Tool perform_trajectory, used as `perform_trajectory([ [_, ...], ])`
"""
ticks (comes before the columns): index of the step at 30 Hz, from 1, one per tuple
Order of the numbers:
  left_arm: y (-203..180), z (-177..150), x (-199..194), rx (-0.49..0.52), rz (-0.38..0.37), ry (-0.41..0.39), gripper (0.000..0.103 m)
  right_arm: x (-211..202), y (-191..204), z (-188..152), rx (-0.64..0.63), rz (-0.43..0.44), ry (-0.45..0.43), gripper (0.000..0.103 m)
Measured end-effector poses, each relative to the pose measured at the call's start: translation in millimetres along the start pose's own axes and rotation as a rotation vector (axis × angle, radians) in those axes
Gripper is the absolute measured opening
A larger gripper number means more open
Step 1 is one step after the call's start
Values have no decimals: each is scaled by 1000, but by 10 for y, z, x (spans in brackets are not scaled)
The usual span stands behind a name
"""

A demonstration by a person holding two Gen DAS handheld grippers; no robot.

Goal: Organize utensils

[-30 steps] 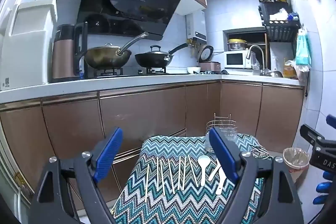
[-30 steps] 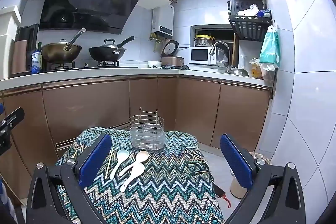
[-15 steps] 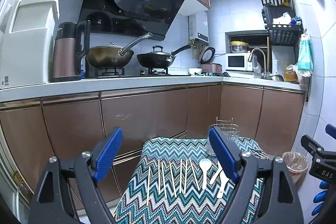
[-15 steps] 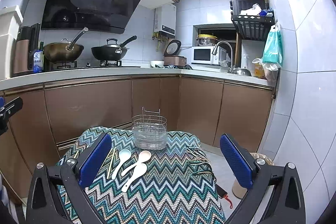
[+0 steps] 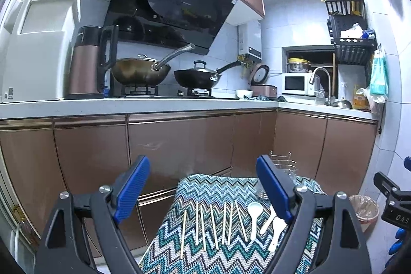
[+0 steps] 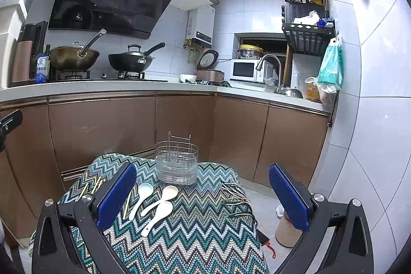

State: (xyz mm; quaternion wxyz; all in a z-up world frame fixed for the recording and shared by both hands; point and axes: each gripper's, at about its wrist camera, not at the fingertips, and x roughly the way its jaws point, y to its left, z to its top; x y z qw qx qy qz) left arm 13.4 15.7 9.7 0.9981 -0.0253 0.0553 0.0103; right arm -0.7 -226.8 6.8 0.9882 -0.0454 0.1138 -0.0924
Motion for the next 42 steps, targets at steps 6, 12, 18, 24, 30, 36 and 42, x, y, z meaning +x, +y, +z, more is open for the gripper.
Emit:
perform_trajectory([
  [6,15,-7,31,-21,4,-51,84,94,26,32,-26,-3,11,103],
  [12,-26,71,212,7,-24,-7,84,248,26,92,-43,-3,26,103],
  [18,-48,103,445,-1,-59,32,84,406,-5,142,-53,-7,40,103],
  [24,-77,105,701,-3,-61,78,84,625,-36,146,-48,29,72,103],
  [30,-89,36,1044,5,-55,160,84,886,-42,121,-52,62,111,103],
  [36,-50,-18,1361,-9,-57,240,84,1174,-34,57,-49,126,166,103],
  [42,188,-81,1791,-71,-105,387,84,1623,-123,-88,14,225,281,94],
])
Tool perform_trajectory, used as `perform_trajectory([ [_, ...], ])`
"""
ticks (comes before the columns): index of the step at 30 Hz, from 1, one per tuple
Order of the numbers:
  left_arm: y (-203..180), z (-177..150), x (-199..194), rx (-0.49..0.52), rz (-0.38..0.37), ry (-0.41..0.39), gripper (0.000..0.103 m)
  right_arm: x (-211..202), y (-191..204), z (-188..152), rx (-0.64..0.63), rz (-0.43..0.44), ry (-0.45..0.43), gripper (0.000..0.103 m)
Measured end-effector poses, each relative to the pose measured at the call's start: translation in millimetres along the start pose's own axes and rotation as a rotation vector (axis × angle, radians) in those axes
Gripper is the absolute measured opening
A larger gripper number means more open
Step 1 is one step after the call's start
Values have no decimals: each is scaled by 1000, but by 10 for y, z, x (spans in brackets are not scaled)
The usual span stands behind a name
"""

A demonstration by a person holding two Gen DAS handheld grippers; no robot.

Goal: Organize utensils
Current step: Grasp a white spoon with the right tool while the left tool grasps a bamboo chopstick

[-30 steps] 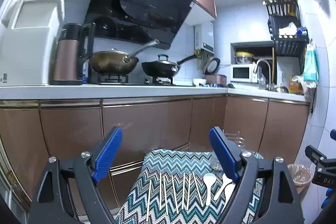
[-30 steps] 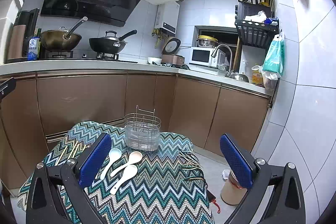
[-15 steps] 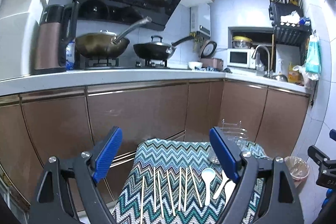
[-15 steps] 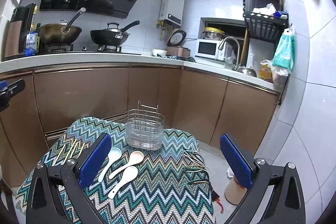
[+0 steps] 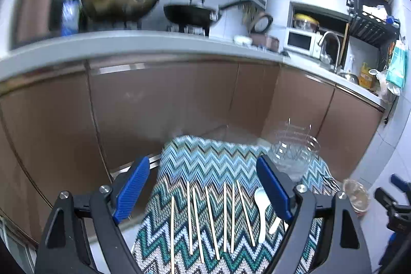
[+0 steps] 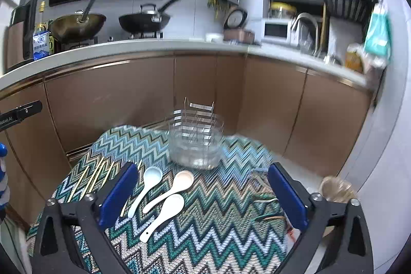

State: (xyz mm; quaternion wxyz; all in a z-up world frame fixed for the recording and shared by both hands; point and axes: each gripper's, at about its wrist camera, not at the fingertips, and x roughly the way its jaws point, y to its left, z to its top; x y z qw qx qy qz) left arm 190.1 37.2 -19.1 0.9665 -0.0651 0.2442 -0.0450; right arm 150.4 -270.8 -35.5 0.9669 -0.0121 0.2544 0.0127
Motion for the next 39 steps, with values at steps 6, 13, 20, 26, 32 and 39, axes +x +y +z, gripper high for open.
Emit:
perform_trajectory([
  [6,132,-95,490,-18,-57,164,83,649,-121,-148,78,158,155,63],
  [13,233,-258,1025,-59,-80,312,70,1565,-309,-307,179,301,330,35],
  [20,333,-288,1479,-65,-73,433,64,2194,-377,-401,233,377,426,32],
  [26,385,-375,1915,-76,-64,573,52,2409,-439,-429,257,402,463,30],
  [32,440,-430,2376,-91,-38,681,40,2517,-427,-452,254,418,486,28],
  [39,503,-447,2701,-99,18,739,28,2627,-375,-462,255,431,494,24],
])
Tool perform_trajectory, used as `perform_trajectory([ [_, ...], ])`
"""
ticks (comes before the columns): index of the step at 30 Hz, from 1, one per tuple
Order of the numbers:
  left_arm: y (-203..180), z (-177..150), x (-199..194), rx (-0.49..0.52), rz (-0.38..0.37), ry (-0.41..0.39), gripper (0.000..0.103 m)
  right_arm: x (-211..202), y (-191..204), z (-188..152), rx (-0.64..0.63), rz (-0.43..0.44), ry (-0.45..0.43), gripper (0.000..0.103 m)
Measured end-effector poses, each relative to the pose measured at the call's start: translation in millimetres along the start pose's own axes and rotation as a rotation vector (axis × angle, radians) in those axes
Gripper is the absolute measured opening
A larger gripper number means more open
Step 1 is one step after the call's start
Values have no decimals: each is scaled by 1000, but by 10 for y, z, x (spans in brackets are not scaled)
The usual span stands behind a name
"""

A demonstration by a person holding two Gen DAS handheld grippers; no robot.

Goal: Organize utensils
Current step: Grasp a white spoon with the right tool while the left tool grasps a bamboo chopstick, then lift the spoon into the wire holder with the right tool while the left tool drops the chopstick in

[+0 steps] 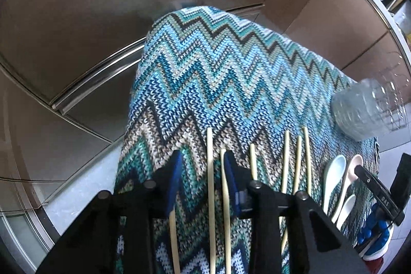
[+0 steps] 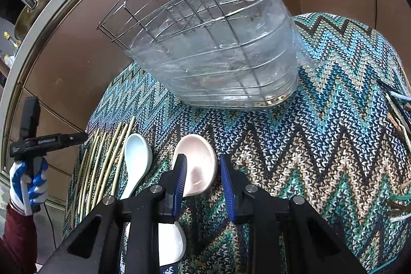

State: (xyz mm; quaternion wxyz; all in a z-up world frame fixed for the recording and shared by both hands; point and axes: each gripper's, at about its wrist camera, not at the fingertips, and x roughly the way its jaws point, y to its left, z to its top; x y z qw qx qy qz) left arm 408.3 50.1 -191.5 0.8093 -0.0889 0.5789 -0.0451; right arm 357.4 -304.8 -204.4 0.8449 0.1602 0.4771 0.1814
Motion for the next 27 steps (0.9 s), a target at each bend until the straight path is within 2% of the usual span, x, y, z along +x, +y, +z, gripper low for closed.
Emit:
perform_trajectory([
  [6,-10,60,149,8,34,38,17,135,24,23,-1,9,9,19],
  [16,-146,104,278,50,78,80,15,237,15,76,-9,36,29,16],
  [17,-149,113,285,49,78,79,15,254,20,86,-11,36,32,13],
  [22,-179,104,293,47,80,62,5,309,37,114,-22,48,33,12],
  [27,-69,35,139,17,17,1,4,165,130,91,-33,51,-12,11],
])
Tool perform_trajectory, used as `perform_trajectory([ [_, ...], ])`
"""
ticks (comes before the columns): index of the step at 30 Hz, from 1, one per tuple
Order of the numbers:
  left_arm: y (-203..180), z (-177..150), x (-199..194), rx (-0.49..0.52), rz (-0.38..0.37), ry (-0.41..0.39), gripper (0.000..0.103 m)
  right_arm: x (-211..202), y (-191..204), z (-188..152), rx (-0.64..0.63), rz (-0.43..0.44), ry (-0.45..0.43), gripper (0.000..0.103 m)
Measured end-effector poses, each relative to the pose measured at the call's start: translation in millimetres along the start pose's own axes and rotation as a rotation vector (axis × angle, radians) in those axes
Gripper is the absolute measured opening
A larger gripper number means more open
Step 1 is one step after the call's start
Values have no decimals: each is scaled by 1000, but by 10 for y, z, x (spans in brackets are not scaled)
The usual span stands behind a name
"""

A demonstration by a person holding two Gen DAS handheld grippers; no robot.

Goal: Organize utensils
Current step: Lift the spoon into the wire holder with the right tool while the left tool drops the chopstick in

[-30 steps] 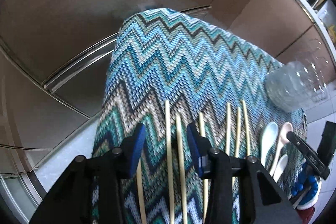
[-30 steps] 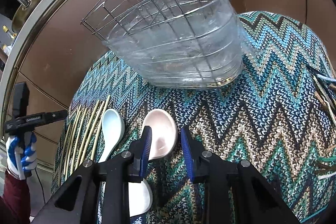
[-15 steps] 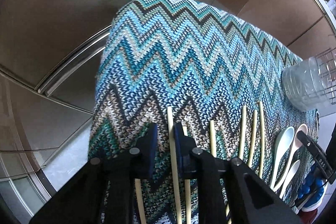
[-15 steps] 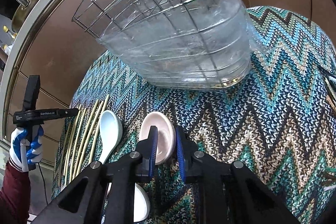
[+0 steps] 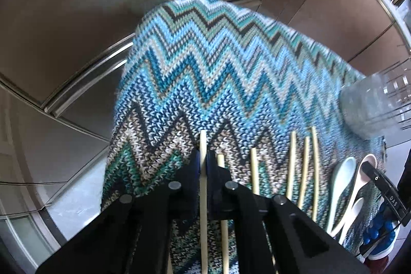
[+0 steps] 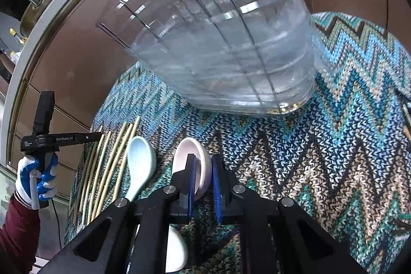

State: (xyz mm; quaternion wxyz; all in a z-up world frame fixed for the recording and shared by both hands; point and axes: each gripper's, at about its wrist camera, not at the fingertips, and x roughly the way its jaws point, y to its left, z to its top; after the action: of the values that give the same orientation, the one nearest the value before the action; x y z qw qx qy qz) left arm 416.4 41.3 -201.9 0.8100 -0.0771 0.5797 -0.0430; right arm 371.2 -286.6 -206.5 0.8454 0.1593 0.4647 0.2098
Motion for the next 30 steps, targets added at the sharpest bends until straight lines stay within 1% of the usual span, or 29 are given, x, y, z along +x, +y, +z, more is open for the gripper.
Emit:
perform_trajectory([
  [5,-82,-109,-384,10,-28,-121,4,-302,233,-45,-27,-7,-60,10],
  [9,-102,-194,-807,18,-55,-239,4,-617,487,-121,-69,-22,-115,10],
  [12,-162,-277,-1145,36,-74,-324,4,-825,678,-176,-107,-47,-152,10],
  [16,-363,-365,-1565,67,-118,-435,4,-1171,873,-192,-144,-96,-229,10],
  [18,-519,-384,-1783,81,-158,-488,4,-1339,926,-181,-159,-129,-275,10],
  [20,-691,-355,-1965,98,-194,-536,4,-1573,985,-88,-176,-179,-352,10],
  [21,-767,-338,-2051,103,-211,-560,4,-1671,995,-49,-183,-197,-376,10],
  [24,-1096,-200,-2330,107,-296,-657,4,-1930,1094,152,-214,-298,-504,10],
  [27,-1383,-19,-2484,84,-387,-742,4,-2021,1144,342,-247,-380,-595,10],
  [29,-1555,115,-2519,65,-434,-783,4,-2006,1132,454,-259,-420,-636,10],
  [30,-1619,174,-2521,56,-447,-800,4,-1967,1115,506,-260,-437,-651,10],
])
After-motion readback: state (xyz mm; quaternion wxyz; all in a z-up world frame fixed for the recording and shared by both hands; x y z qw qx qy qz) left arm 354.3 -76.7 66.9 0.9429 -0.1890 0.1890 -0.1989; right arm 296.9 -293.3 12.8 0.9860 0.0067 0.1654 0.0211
